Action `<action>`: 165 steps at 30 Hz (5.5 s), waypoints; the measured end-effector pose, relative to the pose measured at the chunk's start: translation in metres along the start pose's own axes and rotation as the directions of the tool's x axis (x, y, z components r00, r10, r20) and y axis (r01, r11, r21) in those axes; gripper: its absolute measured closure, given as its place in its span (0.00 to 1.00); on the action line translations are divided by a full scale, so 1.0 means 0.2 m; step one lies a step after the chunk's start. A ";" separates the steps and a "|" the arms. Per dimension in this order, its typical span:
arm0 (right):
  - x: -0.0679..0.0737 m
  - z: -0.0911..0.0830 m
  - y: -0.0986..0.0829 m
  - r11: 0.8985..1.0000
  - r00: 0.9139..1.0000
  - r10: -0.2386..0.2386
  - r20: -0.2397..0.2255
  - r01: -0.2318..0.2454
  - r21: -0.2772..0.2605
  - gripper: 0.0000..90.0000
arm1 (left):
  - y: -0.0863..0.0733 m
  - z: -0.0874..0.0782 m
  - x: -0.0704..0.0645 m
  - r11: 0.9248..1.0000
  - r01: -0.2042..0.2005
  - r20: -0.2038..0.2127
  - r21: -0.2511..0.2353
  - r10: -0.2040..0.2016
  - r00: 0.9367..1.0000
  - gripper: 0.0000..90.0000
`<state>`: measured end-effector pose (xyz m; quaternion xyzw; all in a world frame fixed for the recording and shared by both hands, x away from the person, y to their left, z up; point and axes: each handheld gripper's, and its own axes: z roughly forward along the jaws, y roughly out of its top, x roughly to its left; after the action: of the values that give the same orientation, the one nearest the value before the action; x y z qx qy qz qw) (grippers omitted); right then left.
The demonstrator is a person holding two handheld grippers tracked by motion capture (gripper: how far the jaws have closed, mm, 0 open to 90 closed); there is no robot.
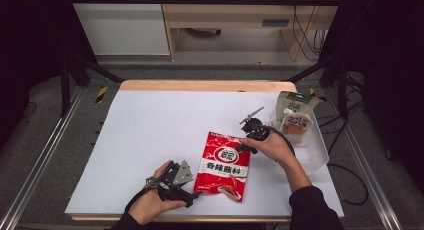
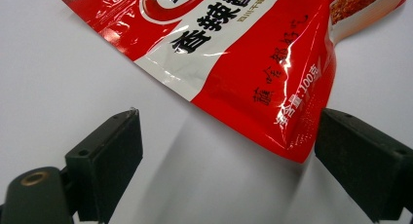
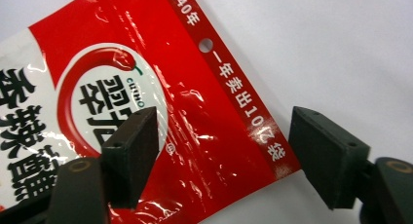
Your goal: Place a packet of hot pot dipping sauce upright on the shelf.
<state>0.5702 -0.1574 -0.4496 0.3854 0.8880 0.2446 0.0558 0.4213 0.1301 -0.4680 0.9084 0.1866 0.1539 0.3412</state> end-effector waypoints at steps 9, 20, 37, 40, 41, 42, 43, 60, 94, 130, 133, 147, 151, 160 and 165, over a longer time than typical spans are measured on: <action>0.01 -0.05 -0.01 1.000 0.999 -0.004 -0.034 0.004 0.002 0.47 | 0.00 0.00 0.00 1.000 -0.003 -0.001 -0.002 0.003 1.000 0.12; 0.01 -0.05 -0.03 0.999 0.999 -0.044 -0.001 0.044 0.031 0.69 | 0.00 0.01 0.00 1.000 -0.006 -0.002 0.001 0.006 1.000 0.12; 0.05 -0.13 -0.03 0.998 0.995 -0.047 0.088 0.050 -0.028 1.00 | 0.02 -0.05 0.01 0.999 0.015 0.002 -0.042 -0.015 1.000 0.11; 0.06 -0.17 -0.03 0.997 0.996 -0.045 0.079 0.050 -0.058 1.00 | 0.02 -0.06 0.02 0.998 0.024 -0.003 -0.051 -0.025 1.000 0.10; 0.06 -0.18 -0.03 0.996 0.996 -0.037 0.077 0.042 -0.073 1.00 | 0.02 -0.07 0.03 0.999 0.025 -0.007 -0.048 -0.026 1.000 0.10; 0.07 -0.19 -0.03 0.996 0.997 -0.037 0.068 0.043 -0.081 1.00 | 0.01 -0.07 0.03 0.998 0.030 -0.009 -0.052 -0.031 0.999 0.10; 0.08 -0.20 -0.03 0.995 0.997 -0.036 0.065 0.042 -0.092 1.00 | 0.01 -0.07 0.04 0.998 0.032 -0.008 -0.052 -0.032 0.999 0.10; 0.24 -0.38 -0.02 0.966 0.991 -0.133 0.032 0.136 -0.219 1.00 | 0.06 -0.08 0.14 0.998 0.028 -0.047 -0.056 -0.031 0.998 0.10; 0.43 -0.47 -0.11 0.918 0.962 -0.271 -0.026 0.250 -0.309 1.00 | 0.26 0.15 0.47 0.996 0.001 0.001 -0.085 -0.001 1.000 0.37; 0.33 -0.59 -0.17 0.906 0.970 -0.237 0.046 0.238 -0.351 0.80 | 0.32 0.02 0.42 0.992 -0.034 0.122 -0.122 0.049 0.991 1.00; 0.34 -0.62 -0.17 0.897 0.970 -0.233 0.073 0.243 -0.368 0.63 | 0.33 -0.03 0.41 0.992 -0.036 0.119 -0.120 0.050 0.992 1.00; 0.38 -0.73 -0.24 0.874 0.976 -0.199 0.092 0.219 -0.434 0.23 | 0.44 -0.34 0.34 0.987 -0.081 0.121 -0.136 0.097 0.988 1.00; 0.40 -0.73 -0.25 0.874 0.975 -0.209 0.073 0.220 -0.433 0.19 | 0.47 -0.41 0.31 0.985 -0.105 0.120 -0.135 0.121 0.985 1.00; 0.44 -0.70 -0.22 0.868 0.966 -0.251 0.054 0.250 -0.428 0.15 | 0.53 -0.57 0.34 0.979 -0.141 0.066 -0.149 0.152 0.986 1.00; 0.46 -0.67 -0.19 0.865 0.963 -0.264 0.062 0.264 -0.427 0.16 | 0.55 -0.65 0.39 0.978 -0.129 0.043 -0.162 0.138 0.990 1.00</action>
<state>0.4431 -0.1663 -0.3417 0.2384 0.8559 0.4249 0.1733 0.4636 0.1610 -0.2872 0.8925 0.1031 0.1662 0.4063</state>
